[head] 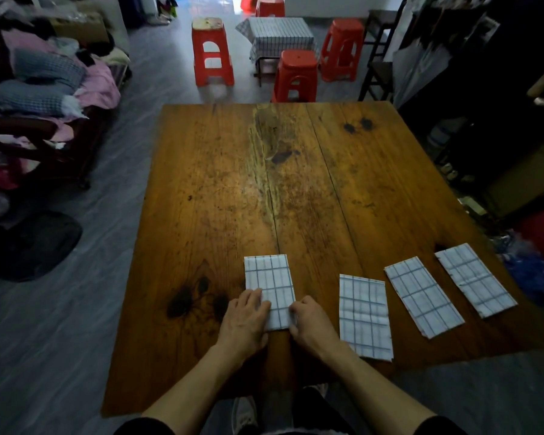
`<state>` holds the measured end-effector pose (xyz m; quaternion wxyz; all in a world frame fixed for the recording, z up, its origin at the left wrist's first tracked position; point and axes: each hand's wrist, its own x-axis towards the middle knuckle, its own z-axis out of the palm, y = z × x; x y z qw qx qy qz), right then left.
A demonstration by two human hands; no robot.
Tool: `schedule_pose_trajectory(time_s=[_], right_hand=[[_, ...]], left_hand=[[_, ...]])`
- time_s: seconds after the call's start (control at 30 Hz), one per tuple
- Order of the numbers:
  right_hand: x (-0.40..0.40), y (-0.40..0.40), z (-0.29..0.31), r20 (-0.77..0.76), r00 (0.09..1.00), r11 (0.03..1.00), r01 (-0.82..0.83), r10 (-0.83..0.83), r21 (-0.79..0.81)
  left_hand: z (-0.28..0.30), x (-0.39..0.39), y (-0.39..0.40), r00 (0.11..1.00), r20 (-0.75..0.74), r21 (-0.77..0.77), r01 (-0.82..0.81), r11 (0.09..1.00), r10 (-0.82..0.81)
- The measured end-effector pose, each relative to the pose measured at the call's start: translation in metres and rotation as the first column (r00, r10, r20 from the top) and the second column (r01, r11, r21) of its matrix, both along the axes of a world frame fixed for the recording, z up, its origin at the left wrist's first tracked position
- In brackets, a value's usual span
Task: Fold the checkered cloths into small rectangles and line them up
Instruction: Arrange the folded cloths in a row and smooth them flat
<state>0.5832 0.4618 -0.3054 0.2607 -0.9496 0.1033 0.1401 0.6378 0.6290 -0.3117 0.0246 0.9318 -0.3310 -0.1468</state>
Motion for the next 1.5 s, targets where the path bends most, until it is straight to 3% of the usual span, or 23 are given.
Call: schedule_pose_trajectory(time_s=[0.3,0.73,0.9,1.17,1.5], right_hand=[[-0.011,-0.006,0.010,-0.042,0.999,1.000,-0.008,0.008,0.015],[-0.075,-0.113,0.029,0.012,0.973,0.970,0.229,-0.229,-0.083],[-0.088,-0.160,0.013,-0.073,0.991,0.983,0.104,-0.116,-0.151],[-0.097,-0.191,-0.002,-0.094,0.988,0.973,-0.136,0.120,-0.186],[-0.075,-0.194,0.001,-0.098,0.945,0.917,-0.325,0.311,-0.232]], left_hand=[[-0.003,0.003,0.008,0.998,0.007,-0.051,-0.060,0.997,0.060],[0.018,-0.028,-0.081,0.998,-0.032,-0.137,0.046,0.989,-0.051],[0.018,-0.048,-0.129,0.997,-0.071,-0.067,0.012,0.998,-0.017],[0.014,-0.088,-0.178,0.968,-0.138,0.028,-0.210,0.977,0.212],[0.017,-0.107,-0.165,0.972,-0.090,0.014,-0.216,0.976,0.217]])
